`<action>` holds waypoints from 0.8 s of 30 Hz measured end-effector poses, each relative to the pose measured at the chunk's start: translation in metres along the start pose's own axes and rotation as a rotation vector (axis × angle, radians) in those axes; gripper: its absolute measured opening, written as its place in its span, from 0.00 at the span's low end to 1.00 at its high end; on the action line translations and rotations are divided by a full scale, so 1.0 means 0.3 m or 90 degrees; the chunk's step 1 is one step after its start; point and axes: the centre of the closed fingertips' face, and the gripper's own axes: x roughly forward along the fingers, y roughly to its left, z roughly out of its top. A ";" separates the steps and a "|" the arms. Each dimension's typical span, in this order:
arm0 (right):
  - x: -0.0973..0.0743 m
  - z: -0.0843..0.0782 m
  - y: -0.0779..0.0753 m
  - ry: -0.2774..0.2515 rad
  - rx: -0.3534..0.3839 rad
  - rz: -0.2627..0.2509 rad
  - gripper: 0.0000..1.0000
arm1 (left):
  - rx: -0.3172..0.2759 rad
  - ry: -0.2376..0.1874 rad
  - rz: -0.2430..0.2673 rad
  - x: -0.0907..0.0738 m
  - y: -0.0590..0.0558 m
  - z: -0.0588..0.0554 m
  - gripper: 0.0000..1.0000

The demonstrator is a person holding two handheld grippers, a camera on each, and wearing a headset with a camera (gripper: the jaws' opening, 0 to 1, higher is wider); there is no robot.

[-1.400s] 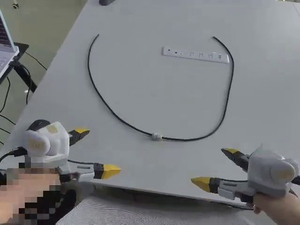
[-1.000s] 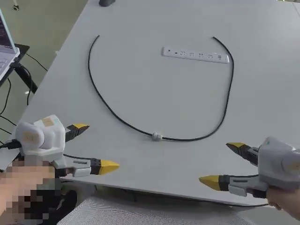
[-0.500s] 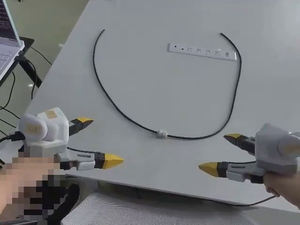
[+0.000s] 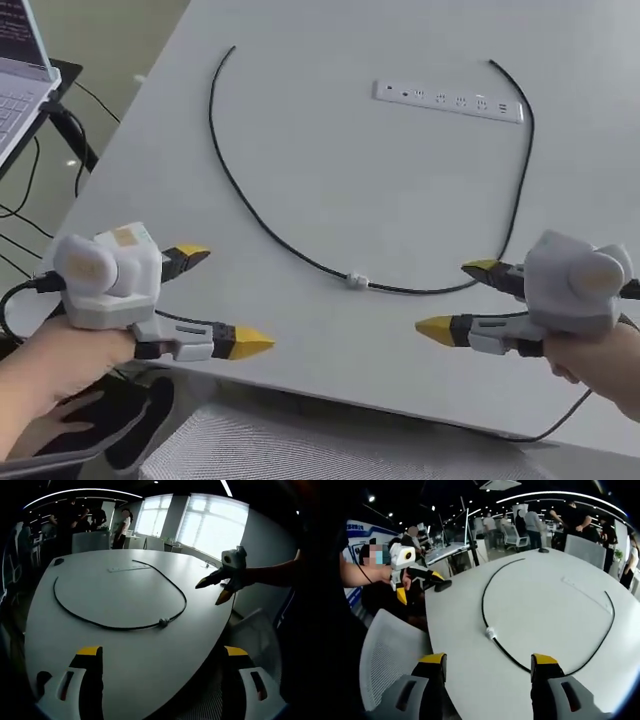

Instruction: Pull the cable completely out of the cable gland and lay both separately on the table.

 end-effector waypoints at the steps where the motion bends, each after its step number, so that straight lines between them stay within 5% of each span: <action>1: 0.010 0.002 0.000 0.006 -0.005 0.003 0.66 | 0.003 0.003 0.001 0.002 -0.001 -0.001 0.99; 24: 0.191 0.043 -0.015 0.090 -0.069 0.048 0.50 | 0.006 0.008 -0.006 -0.009 -0.014 -0.031 0.99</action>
